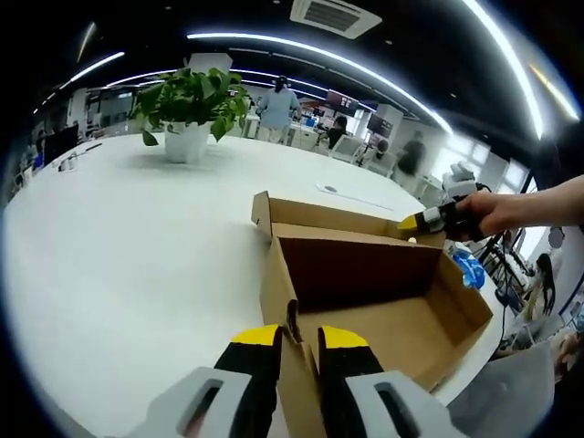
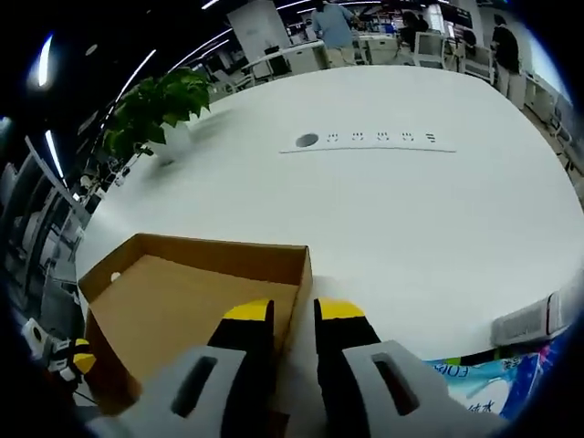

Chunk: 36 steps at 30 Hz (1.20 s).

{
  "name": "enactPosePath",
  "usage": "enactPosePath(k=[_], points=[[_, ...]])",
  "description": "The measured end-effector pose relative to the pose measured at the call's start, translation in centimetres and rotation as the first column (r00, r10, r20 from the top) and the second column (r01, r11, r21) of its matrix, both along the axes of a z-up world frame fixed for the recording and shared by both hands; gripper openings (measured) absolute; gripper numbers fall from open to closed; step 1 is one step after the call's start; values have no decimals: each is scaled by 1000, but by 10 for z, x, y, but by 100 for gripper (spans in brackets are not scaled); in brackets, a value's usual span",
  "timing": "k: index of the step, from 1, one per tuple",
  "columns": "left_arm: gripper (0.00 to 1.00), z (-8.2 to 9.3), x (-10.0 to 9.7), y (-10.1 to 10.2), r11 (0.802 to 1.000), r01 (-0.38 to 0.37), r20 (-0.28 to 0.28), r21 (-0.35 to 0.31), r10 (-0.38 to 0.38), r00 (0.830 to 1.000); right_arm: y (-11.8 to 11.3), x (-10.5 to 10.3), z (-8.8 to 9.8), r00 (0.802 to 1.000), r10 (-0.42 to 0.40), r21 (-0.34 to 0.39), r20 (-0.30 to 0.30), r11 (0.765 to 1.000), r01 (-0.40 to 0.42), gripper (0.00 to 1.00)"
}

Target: Operate the shoe box by opening the lid, removing the specified soft item, and placing it in the target area until the item is outside and the box remains undamaged.

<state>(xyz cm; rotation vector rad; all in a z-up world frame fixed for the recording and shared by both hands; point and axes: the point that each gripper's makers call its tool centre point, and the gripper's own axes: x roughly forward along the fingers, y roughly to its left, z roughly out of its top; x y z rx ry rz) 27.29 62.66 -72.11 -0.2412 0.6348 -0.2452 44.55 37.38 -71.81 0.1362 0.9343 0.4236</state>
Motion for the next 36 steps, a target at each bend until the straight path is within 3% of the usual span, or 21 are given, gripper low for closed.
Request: enactPosePath(k=[5, 16, 30, 36], points=[[15, 0, 0, 0, 1000, 1, 0, 5, -1, 1000, -1, -2, 3, 1000, 12, -26, 8, 1000, -12, 3], [15, 0, 0, -2, 1000, 12, 2, 21, -12, 1000, -10, 3, 15, 998, 47, -34, 47, 998, -45, 2], [15, -1, 0, -3, 999, 23, -4, 43, -22, 1000, -29, 26, 21, 991, 75, -6, 115, 997, -75, 1], [15, -2, -1, -5, 998, 30, -10, 47, -29, 1000, -30, 20, 26, 989, 72, -4, 133, 997, -72, 1]])
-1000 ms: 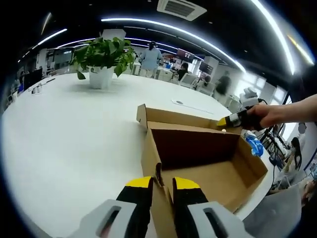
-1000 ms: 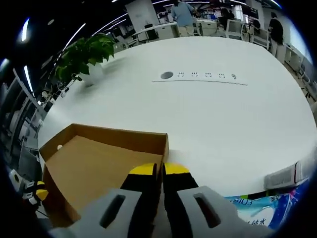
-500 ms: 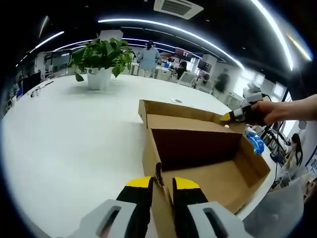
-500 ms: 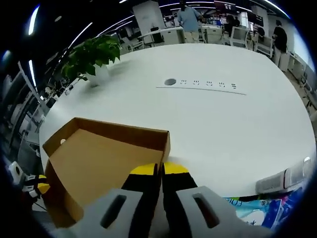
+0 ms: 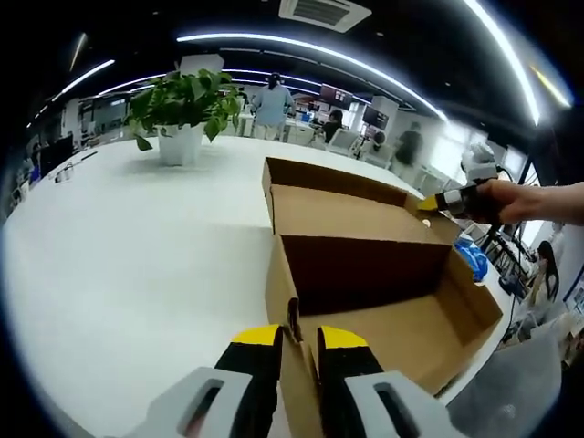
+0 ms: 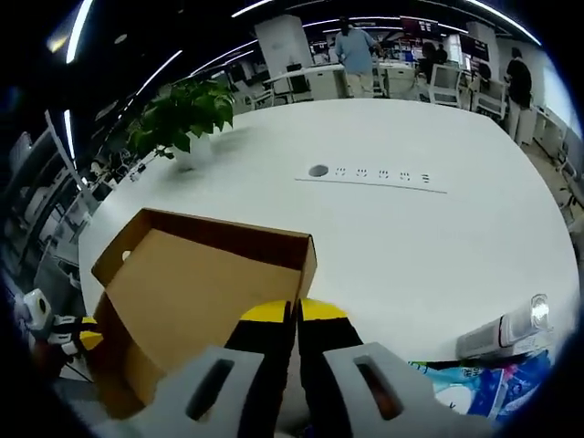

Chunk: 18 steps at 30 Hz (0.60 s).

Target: Operate the shoe box by opening the lid, removing the specified soft item, and placing it in the target area until the item is outside and the box remains undamaged.

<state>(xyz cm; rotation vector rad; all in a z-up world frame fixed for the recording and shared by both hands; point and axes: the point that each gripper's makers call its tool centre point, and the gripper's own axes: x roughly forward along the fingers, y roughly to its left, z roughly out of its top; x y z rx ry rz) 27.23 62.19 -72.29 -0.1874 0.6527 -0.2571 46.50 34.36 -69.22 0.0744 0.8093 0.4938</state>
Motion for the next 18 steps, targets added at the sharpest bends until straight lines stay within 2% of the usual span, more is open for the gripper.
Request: enactPosePath(k=[8, 18], points=[[15, -1, 0, 0, 1000, -2, -7, 4, 2, 1000, 0, 2, 25, 997, 14, 29, 72, 999, -16, 0], [15, -2, -1, -2, 1000, -1, -17, 12, 1, 1000, -2, -28, 66, 975, 109, -13, 195, 994, -108, 0]])
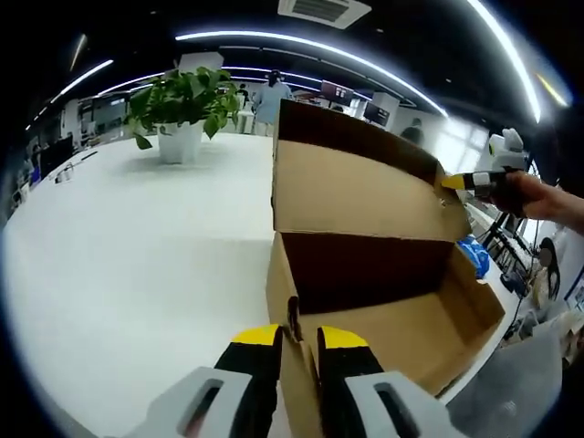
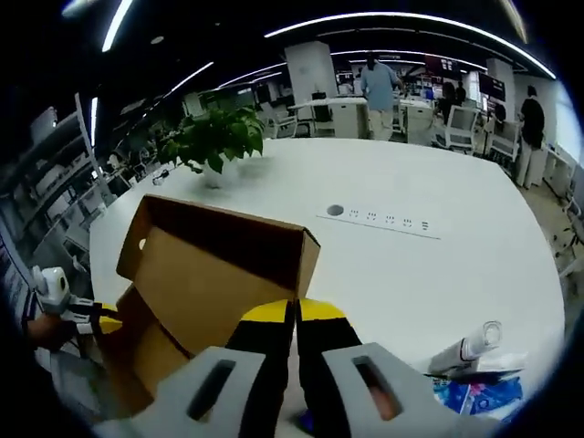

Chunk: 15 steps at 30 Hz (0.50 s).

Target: Operate the shoe box by opening the lid, removing the specified soft item, and placing it in the target area until the item is outside and the box remains undamaged.

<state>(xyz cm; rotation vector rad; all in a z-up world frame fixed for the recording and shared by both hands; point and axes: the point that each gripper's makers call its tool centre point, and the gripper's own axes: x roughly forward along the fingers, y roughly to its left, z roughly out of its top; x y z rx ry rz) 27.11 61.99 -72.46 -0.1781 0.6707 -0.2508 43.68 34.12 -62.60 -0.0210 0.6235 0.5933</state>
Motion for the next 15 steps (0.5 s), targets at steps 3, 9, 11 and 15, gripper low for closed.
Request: enactPosePath(k=[3, 9, 11, 15], points=[[15, 0, -1, 0, 1000, -2, -7, -2, 2, 1000, 0, -11, 9, 1000, 12, 0, 22, 1000, -12, 0], [15, -1, -1, -2, 1000, 2, -12, 12, -2, 1000, -1, -31, 23, 997, 27, 1, 66, 1000, -27, 0], [15, 0, -2, -2, 1000, 0, -14, 14, 0, 1000, 0, -37, 26, 996, 29, 2, 80, 1000, -29, 0], [15, -1, -2, -2, 1000, -10, -19, 18, 10, 1000, 1, -54, 33, 992, 49, -19, 118, 999, -47, 0]])
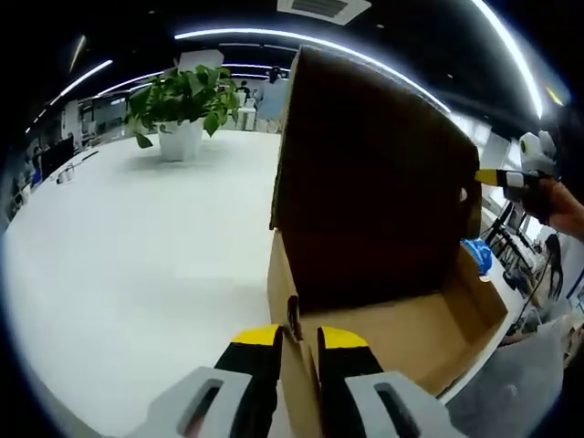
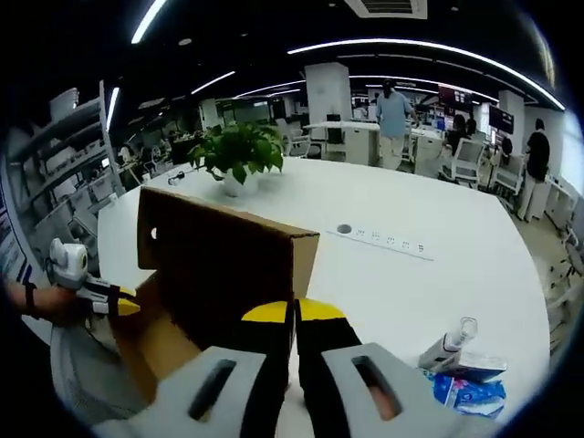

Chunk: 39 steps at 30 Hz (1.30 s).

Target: Operate the shoe box by opening the lid, removing the specified soft item, and placing it in the target area until the item is outside and the box remains undamaged.

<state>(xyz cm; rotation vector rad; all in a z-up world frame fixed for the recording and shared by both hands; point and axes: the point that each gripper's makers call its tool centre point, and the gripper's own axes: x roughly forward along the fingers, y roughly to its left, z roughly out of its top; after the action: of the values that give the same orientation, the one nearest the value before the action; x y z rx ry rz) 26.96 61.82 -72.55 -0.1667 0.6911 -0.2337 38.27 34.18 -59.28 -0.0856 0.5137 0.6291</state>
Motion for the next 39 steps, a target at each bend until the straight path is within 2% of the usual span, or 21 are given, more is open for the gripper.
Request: enactPosePath(k=[10, 13, 17, 21, 27, 31, 34, 39], points=[[13, -1, 3, 4, 990, -116, -36, -86, 113, 993, -1, -30, 2, 999, -1, -22, 50, 1000, 2, 0], [12, -1, 4, 6, 973, -181, -65, -146, 173, 983, -1, -36, 1, 998, -3, -28, 61, 1000, 5, 0], [12, -3, 8, 6, 969, -205, -67, -140, 198, 978, -2, -41, 1, 998, -16, -20, 60, 1000, 17, 0], [12, -4, 11, 7, 963, -229, -75, -143, 220, 973, -1, -49, -1, 997, -13, -47, 75, 999, 16, 0], [11, -3, 18, 11, 922, -324, -86, -212, 313, 946, 2, -59, -6, 997, -18, -48, 74, 999, 21, 0], [11, -4, 21, 11, 915, -335, -88, -224, 324, 942, 2, -65, -18, 998, -11, -68, 63, 998, 15, 0], [12, -3, 26, 12, 912, -337, -85, -236, 326, 942, -1, -64, -22, 998, -40, -25, 55, 999, 42, 1], [12, -2, 31, 11, 907, -330, -80, -262, 320, 944, -3, -66, -29, 997, -47, -33, 68, 998, 49, 0]])
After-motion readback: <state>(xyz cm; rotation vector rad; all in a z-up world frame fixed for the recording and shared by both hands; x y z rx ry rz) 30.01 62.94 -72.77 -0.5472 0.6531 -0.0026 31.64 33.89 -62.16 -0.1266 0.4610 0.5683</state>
